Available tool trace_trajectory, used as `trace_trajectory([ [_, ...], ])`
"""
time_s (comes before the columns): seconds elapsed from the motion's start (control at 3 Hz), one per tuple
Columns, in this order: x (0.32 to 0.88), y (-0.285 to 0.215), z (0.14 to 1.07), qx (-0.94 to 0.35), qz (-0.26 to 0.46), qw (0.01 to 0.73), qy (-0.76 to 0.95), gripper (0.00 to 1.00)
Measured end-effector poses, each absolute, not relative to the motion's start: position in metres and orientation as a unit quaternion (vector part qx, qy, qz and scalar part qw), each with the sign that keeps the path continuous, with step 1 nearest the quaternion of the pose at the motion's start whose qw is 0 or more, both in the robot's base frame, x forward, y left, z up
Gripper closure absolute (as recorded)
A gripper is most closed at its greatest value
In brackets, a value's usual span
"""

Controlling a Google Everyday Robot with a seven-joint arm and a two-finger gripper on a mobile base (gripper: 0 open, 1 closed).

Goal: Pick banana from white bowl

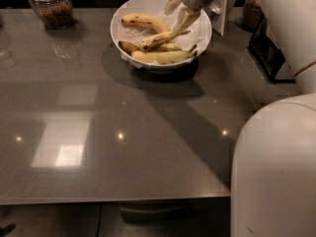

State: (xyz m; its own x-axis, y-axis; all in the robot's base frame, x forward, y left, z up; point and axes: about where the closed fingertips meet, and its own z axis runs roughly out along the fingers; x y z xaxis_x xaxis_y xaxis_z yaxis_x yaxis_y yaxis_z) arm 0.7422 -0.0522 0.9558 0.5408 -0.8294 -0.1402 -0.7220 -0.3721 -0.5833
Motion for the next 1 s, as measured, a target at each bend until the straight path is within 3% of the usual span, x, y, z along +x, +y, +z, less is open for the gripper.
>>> trace_trajectory([
  [1.0, 0.763, -0.035, 0.904, -0.838, -0.029, 0.280, 0.468, 0.52],
])
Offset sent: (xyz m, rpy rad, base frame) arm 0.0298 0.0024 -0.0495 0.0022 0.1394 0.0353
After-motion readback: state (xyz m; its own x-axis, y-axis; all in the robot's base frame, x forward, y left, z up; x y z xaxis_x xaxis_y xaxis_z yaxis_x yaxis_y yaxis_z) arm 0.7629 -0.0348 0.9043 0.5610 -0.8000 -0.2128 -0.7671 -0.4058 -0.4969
